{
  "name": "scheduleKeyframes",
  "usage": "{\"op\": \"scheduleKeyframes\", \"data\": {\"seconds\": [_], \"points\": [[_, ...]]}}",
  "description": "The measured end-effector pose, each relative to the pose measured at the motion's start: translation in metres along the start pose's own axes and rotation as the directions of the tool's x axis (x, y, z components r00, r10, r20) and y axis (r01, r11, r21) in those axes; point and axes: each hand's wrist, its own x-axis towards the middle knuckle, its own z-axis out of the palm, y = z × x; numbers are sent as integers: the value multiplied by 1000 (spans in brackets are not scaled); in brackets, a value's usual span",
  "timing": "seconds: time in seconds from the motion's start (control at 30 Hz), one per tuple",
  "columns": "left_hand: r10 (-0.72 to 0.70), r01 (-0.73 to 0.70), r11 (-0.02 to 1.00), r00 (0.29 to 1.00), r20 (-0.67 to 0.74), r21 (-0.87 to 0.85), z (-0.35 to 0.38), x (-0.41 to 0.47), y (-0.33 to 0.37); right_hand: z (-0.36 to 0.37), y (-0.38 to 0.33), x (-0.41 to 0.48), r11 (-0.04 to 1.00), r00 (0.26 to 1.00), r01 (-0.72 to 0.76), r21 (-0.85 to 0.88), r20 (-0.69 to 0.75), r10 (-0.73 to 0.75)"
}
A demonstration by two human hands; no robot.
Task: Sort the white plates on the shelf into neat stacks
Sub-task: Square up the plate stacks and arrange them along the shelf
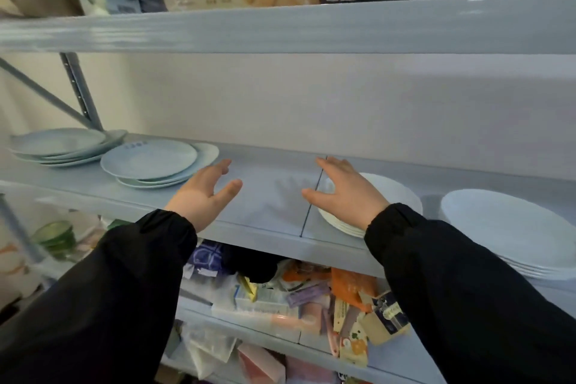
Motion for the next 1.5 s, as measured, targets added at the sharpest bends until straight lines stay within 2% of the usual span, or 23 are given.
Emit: {"op": "scheduleKeyframes", "data": {"seconds": [0.43, 0.67, 0.83, 1.03, 1.17, 1.33, 1.5], "points": [[-94, 82, 992, 985, -144, -92, -93, 35, -153, 111, -112, 108, 998, 997, 30, 47, 63, -32], [-121, 121, 993, 978, -171, -14, -132, 51, -230, 156, -159, 155, 996, 998, 41, 73, 46, -45], [-193, 190, 981, 966, -170, -38, -145, 60, -272, 185, -173, 179, 990, 999, -11, 140, 33, 6], [-255, 246, 963, 963, -83, -107, -141, 73, -300, 210, -171, 194, 966, 995, -102, 237, 9, 102], [-276, 266, 950, 960, -38, -162, -140, 90, -311, 215, -170, 200, 965, 994, -81, 248, -53, 97], [-195, 172, 946, 979, -60, -274, -128, 105, -303, 220, -169, 207, 957, 992, -72, 280, -80, 98], [-147, 148, 966, 989, 20, -213, -121, 115, -312, 222, -168, 211, 951, 999, -34, 306, -29, 45]]}}
